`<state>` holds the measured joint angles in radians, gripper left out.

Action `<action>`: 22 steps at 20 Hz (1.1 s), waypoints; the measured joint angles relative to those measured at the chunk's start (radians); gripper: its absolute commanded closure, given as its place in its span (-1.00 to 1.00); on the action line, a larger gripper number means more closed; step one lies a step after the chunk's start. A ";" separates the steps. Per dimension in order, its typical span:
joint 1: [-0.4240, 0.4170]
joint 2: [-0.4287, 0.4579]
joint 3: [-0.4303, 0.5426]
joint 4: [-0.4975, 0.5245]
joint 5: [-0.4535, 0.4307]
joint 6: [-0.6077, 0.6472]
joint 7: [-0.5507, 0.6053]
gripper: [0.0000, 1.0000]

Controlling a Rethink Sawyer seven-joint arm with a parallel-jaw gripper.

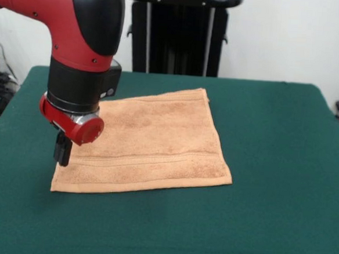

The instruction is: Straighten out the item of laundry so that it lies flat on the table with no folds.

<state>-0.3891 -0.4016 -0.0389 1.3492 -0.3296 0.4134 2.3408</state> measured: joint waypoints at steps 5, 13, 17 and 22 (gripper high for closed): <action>0.010 0.013 0.000 0.000 0.000 0.000 0.000 1.00; 0.067 0.057 0.000 -0.012 0.004 0.000 0.000 1.00; 0.094 0.078 -0.009 -0.031 0.006 0.001 0.000 1.00; 0.114 0.086 -0.026 -0.048 0.017 0.000 0.000 1.00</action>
<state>-0.2750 -0.3159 -0.0652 1.3008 -0.3124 0.4138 2.3408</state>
